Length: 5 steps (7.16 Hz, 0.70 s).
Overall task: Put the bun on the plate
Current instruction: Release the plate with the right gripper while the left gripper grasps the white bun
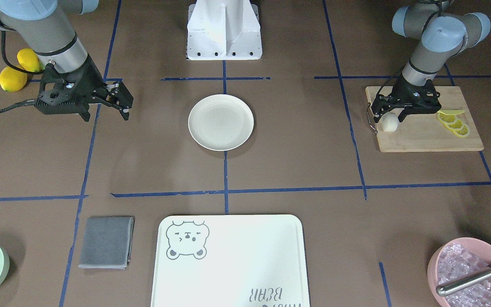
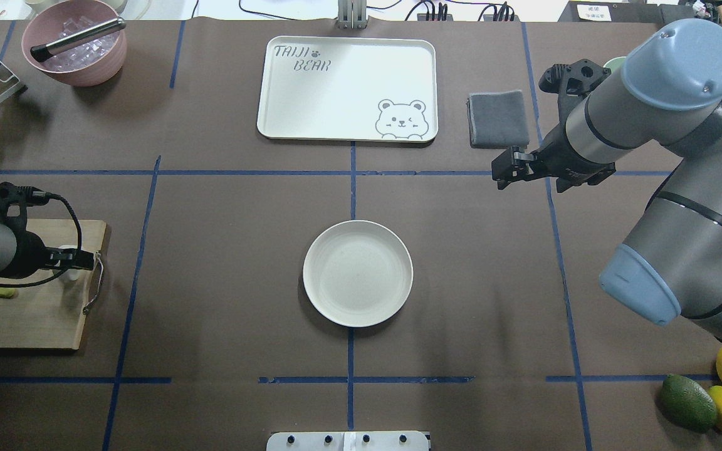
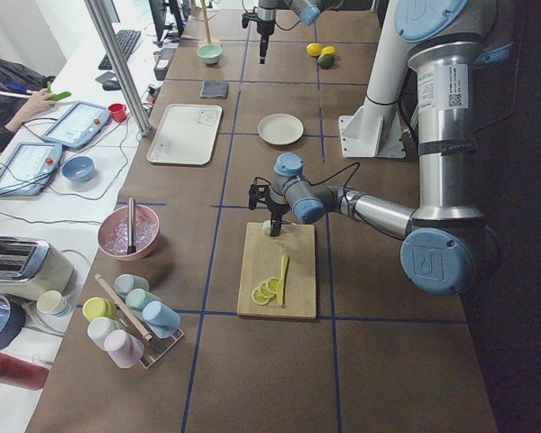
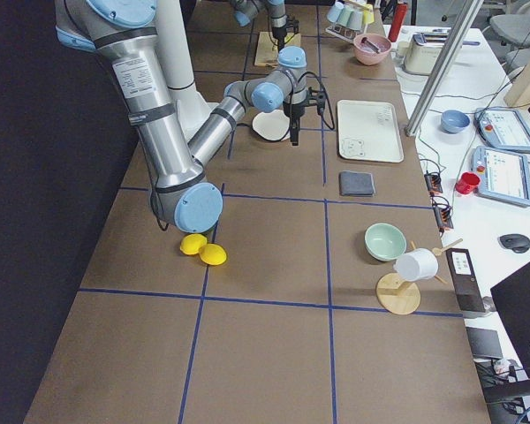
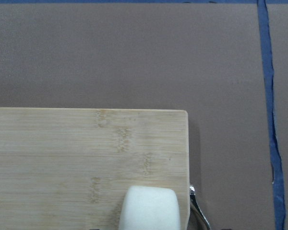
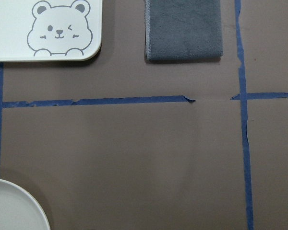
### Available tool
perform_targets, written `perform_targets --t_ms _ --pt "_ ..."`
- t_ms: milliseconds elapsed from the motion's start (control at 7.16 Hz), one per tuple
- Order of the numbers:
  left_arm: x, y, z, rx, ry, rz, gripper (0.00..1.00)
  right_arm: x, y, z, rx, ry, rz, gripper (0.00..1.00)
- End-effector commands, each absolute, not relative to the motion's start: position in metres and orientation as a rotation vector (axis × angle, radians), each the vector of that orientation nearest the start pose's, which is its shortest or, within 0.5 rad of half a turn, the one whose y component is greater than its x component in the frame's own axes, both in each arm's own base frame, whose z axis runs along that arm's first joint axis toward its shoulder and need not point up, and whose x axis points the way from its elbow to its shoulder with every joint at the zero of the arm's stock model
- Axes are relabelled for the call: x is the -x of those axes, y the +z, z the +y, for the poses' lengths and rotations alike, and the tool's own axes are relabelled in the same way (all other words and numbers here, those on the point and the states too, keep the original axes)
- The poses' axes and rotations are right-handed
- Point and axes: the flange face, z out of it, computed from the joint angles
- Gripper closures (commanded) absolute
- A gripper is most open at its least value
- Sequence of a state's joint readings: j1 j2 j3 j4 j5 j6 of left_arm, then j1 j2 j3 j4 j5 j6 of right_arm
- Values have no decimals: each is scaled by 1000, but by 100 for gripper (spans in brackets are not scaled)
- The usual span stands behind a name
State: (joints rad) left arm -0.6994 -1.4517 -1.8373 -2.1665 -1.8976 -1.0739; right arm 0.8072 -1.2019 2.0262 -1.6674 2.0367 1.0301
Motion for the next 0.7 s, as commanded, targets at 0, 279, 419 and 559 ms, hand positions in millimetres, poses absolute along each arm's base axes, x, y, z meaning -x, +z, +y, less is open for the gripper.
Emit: perform_targets --t_ms 0,279,419,559 --pt "-296 534 -381 -150 -70 775 39 313 272 -464 -96 85 -839 0" --pt "-295 529 -381 -156 -68 784 57 310 274 -465 -93 89 -838 0" --pt "-294 528 -380 -158 -69 785 66 310 275 -465 -92 91 -836 0" --pt "-294 527 -380 -159 -69 786 70 307 275 -467 -93 95 -834 0"
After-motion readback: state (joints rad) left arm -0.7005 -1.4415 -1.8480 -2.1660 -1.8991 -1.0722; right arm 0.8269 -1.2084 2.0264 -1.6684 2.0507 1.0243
